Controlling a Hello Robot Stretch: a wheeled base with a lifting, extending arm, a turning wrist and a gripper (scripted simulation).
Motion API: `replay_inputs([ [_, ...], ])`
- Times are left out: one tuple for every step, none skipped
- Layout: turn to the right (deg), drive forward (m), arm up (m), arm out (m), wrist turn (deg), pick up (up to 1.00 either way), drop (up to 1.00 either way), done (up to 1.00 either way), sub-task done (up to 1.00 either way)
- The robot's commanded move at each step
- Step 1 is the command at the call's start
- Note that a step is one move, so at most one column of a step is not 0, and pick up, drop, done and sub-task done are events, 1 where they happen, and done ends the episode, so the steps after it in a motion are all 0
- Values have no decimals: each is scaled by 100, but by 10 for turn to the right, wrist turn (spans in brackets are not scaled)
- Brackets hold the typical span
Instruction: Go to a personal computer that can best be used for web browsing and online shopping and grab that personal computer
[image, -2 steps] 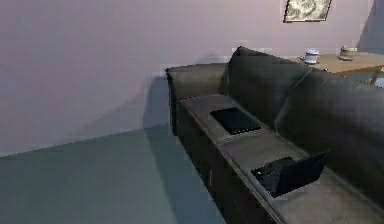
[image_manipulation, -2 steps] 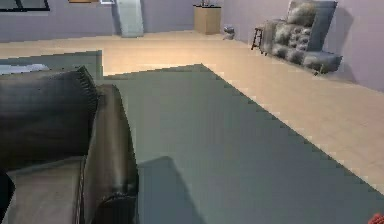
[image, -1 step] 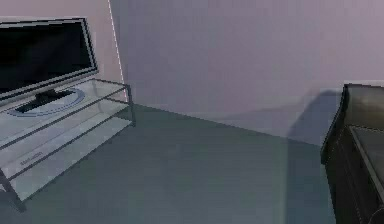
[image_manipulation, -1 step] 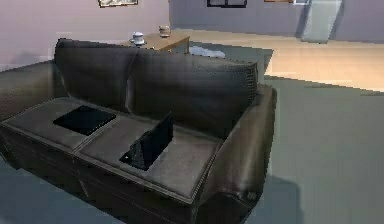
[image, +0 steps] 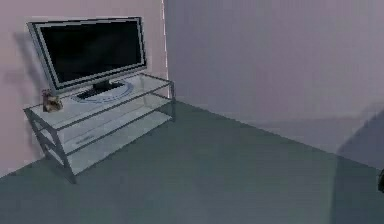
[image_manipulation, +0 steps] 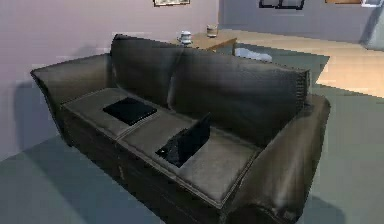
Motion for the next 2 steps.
replay_inputs([
  [450, 0, 0, 0, 0, 0, 0, 0, 0],
  [150, 0, 0, 0, 0, 0, 0, 0, 0],
])
